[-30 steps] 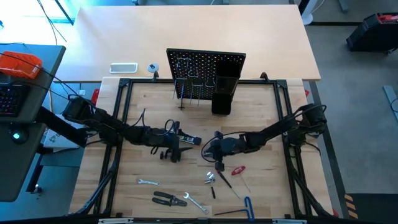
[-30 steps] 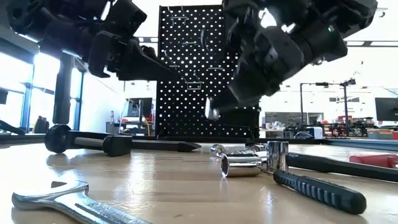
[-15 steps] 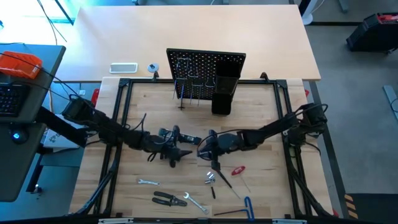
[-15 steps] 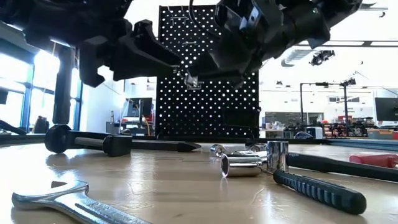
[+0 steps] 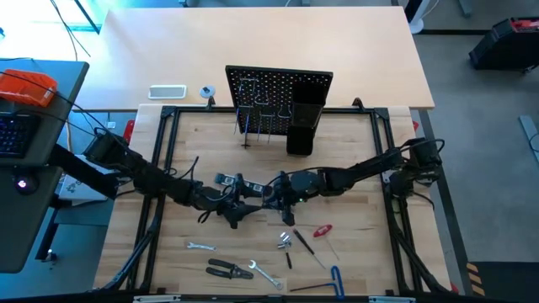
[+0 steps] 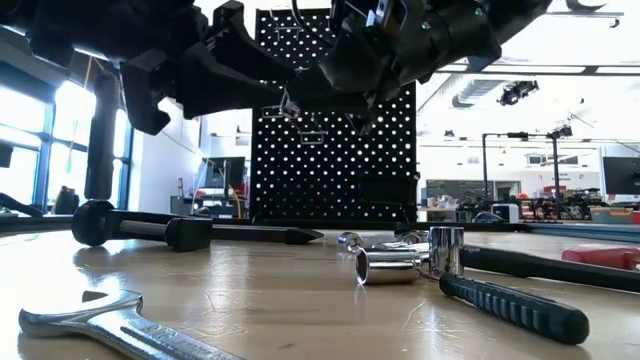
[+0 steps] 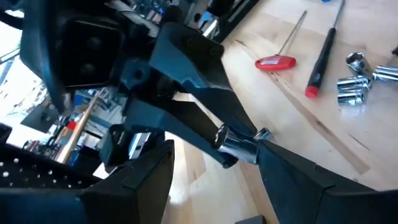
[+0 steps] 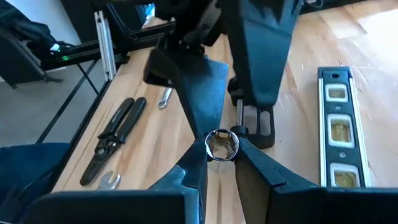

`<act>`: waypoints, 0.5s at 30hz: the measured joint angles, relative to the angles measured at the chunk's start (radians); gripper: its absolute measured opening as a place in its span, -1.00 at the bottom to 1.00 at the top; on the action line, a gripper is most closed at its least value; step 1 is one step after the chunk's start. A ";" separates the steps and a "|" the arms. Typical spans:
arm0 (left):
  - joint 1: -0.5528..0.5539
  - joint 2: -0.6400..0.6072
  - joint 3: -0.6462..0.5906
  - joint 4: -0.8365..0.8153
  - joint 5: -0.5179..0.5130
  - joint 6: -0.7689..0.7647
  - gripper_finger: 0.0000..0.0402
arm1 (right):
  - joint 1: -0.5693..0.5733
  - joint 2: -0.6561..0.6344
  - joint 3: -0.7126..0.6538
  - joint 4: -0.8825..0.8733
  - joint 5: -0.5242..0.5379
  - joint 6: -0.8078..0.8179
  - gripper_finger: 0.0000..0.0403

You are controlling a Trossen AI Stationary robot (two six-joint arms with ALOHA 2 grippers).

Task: Hang tools onto peg board
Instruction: Put the top center socket into the bottom peg board bin

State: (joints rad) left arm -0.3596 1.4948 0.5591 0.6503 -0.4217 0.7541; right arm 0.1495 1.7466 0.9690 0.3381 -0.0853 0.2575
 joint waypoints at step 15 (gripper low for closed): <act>-0.007 0.087 0.097 -0.112 -0.094 0.012 0.11 | 0.000 0.001 0.018 -0.025 0.006 0.007 -0.74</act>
State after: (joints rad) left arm -0.3663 1.5818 0.6556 0.5387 -0.5154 0.7661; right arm 0.1499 1.7473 0.9867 0.3129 -0.0792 0.2646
